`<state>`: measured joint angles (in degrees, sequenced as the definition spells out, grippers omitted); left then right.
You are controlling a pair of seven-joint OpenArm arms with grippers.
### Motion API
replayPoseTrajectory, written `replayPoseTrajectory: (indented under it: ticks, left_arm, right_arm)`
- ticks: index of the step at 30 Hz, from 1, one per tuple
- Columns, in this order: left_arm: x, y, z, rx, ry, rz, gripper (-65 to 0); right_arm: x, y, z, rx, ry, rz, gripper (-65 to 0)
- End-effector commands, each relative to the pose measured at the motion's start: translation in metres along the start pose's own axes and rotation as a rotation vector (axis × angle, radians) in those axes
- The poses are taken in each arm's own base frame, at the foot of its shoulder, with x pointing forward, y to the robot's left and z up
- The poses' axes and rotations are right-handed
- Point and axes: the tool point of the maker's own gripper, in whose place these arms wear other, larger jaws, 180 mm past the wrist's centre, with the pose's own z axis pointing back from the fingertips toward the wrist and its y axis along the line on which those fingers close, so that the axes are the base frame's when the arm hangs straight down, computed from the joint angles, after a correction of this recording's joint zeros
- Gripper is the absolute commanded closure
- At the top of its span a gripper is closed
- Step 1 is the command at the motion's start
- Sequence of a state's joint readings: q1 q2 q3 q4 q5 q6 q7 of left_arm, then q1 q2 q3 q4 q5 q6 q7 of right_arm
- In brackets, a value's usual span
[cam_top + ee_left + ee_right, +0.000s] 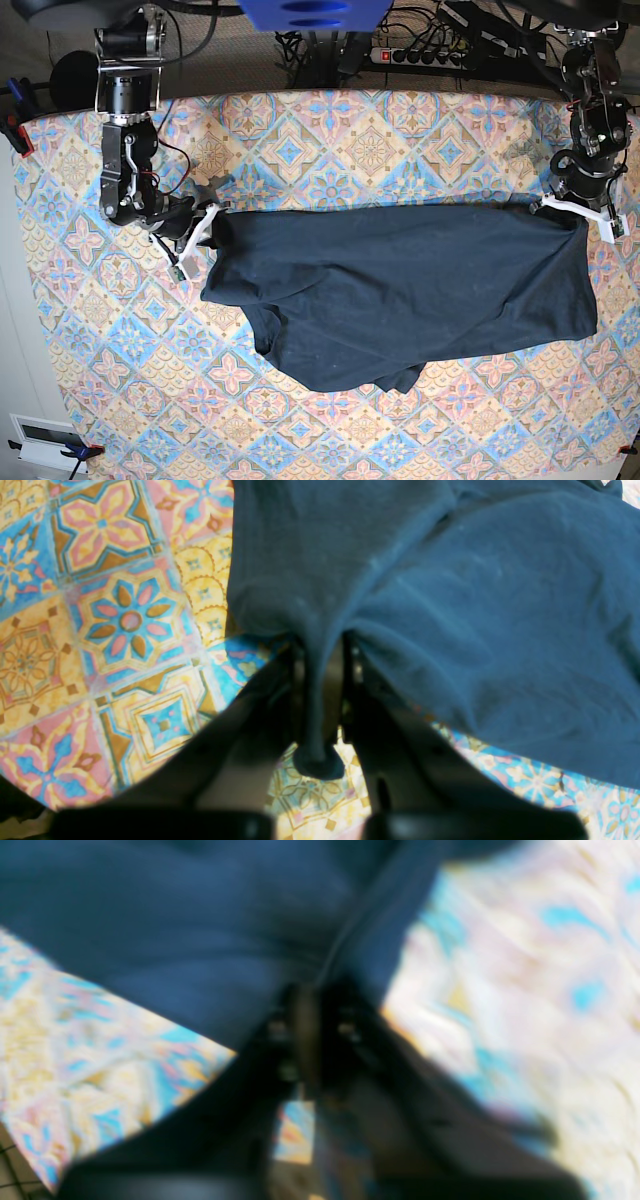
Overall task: Layout the t-shirt on the table in an organized manner, then fold the t-shirt properly
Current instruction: 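Grasp the opposite shirt corner with the right gripper, holding with the left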
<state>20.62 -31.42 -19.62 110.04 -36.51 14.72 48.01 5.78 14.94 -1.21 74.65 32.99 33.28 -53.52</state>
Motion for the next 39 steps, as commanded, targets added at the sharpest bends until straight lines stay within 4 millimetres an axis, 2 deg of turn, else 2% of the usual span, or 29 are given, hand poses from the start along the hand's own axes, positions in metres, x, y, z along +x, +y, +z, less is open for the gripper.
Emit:
replayPoseTrajectory:
  ticks: [1,3,7,12,14,18,21,24,28,31,35,39]
  left_arm:
    - [0.019,0.002,0.003,0.004,-0.057,-0.020,0.0]
    - [0.020,0.001,0.003,0.003,-0.060,-0.019,0.0]
    - [0.025,0.000,0.004,0.000,-0.076,-0.021,0.0]
    - [0.036,0.009,0.008,0.019,-0.109,0.002,0.0]
    - [0.041,0.005,0.011,0.010,-0.124,-0.003,0.0]
    - [0.045,0.000,0.016,-0.004,-0.138,-0.011,0.0]
    - [0.044,0.000,0.015,-0.004,-0.135,-0.012,0.0]
    - [0.043,-0.001,0.015,-0.006,-0.131,-0.011,0.0]
    - [0.042,-0.001,0.015,-0.006,-0.128,-0.012,0.0]
    - [0.041,-0.001,0.015,-0.006,-0.127,-0.011,0.0]
    - [0.041,-0.001,0.015,-0.005,-0.127,-0.012,0.0]
    - [0.040,-0.001,0.015,-0.005,-0.125,-0.012,0.0]
  right_arm:
    - [0.024,0.000,0.007,0.011,-0.064,0.038,0.0]
    - [0.035,0.006,0.016,0.065,-0.114,0.087,-1.2]
    - [0.079,0.004,0.054,0.090,-0.313,0.026,-1.0]
    - [0.111,-0.017,0.114,0.044,-0.431,0.043,-1.0]
    - [0.116,-0.020,0.130,0.027,-0.446,0.057,-1.0]
    - [0.120,-0.018,0.141,0.009,-0.438,0.095,-0.9]
    - [0.117,-0.018,0.138,0.007,-0.422,0.096,-1.1]
    - [0.089,-0.020,0.118,-0.009,-0.318,0.093,-3.8]
    - [0.056,-0.023,0.089,-0.037,-0.151,0.123,-17.0]
    - [0.039,-0.018,0.070,0.001,-0.109,0.071,-25.0]
    - [0.030,-0.019,0.063,0.014,-0.092,0.039,-25.2]
    - [0.032,-0.006,0.054,0.046,-0.111,0.017,-25.4]
